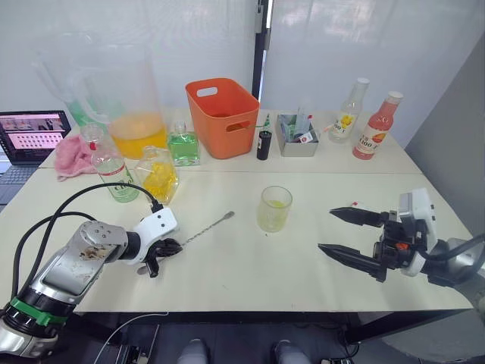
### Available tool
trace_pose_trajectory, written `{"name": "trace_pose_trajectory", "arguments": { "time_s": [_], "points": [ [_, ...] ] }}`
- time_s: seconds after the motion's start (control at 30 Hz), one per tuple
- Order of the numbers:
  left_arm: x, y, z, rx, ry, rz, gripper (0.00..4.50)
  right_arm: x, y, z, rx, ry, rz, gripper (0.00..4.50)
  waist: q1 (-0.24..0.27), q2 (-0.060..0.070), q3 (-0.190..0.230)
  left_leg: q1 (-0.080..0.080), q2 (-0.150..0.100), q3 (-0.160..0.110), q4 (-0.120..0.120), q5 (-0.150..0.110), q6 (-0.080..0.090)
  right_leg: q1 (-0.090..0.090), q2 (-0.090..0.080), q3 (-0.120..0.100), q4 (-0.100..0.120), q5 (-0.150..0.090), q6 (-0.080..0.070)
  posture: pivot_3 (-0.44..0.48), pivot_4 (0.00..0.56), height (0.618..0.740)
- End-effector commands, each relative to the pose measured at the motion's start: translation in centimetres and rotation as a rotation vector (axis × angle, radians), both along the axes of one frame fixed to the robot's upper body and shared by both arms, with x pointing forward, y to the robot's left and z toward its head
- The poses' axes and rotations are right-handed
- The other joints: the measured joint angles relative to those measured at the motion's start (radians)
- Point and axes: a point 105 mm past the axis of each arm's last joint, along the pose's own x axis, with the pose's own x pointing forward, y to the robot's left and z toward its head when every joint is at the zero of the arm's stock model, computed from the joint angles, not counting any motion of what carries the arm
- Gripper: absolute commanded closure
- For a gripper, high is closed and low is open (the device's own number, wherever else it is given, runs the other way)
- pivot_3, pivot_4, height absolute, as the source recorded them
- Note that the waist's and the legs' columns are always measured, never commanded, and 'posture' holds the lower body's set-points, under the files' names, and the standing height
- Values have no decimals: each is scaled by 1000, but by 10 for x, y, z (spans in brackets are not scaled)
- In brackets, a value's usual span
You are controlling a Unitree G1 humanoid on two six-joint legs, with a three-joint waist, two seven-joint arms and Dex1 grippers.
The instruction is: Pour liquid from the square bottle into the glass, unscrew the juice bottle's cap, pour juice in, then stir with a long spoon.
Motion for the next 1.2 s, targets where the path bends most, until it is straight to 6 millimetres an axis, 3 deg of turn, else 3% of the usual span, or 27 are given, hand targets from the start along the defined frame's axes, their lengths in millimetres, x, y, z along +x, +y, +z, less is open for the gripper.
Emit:
{"name": "trace_pose_trajectory", "arguments": {
  "time_s": [0.03,0.2,0.4,0.5,0.67,0.77,0.9,1.07,1.2],
  "points": [
    [0,6,-13,18,46,53,4472,2,1,8,0,-49,-3,0,1,1,0,0,0,0,0,0,0,0,0,0,0,0,0,0,150,738],
    [12,1,10,-40,-68,22,4472,14,-4,6,-20,-60,-61,0,1,1,0,0,0,0,0,0,0,0,0,0,0,0,0,0,150,738],
    [34,-11,71,-306,-276,42,4472,33,-6,17,39,3,-119,0,2,-2,1,-2,0,-1,1,1,1,-1,1,0,0,0,0,0,150,738],
    [42,-25,108,-427,-430,9,4472,44,0,35,81,-28,-144,0,2,-3,2,-3,0,-1,1,1,1,-1,1,0,0,1,0,0,150,738],
    [43,-55,147,-564,-571,-57,4472,69,15,66,160,-135,-236,0,0,-3,2,-3,0,-1,1,1,2,-1,1,0,0,4,7,0,150,738],
    [45,-69,158,-598,-634,-78,4472,89,20,85,249,-169,-345,0,-4,-3,2,-3,0,-1,1,1,2,-1,2,0,1,5,7,0,150,738],
    [46,-86,172,-666,-681,-93,4472,109,31,88,332,-34,-396,0,-1,-3,2,-3,0,-2,0,2,2,-1,2,0,1,8,2,0,150,738],
    [48,-97,171,-696,-698,-85,4472,123,48,94,520,103,-367,0,-1,-2,2,-4,0,-2,0,2,3,-1,2,0,1,9,1,0,150,738],
    [46,-110,172,-720,-696,-110,4472,123,73,97,630,200,-290,0,-2,-2,2,-5,0,-2,-1,2,3,-2,2,0,1,9,1,0,150,738]
  ]
}}
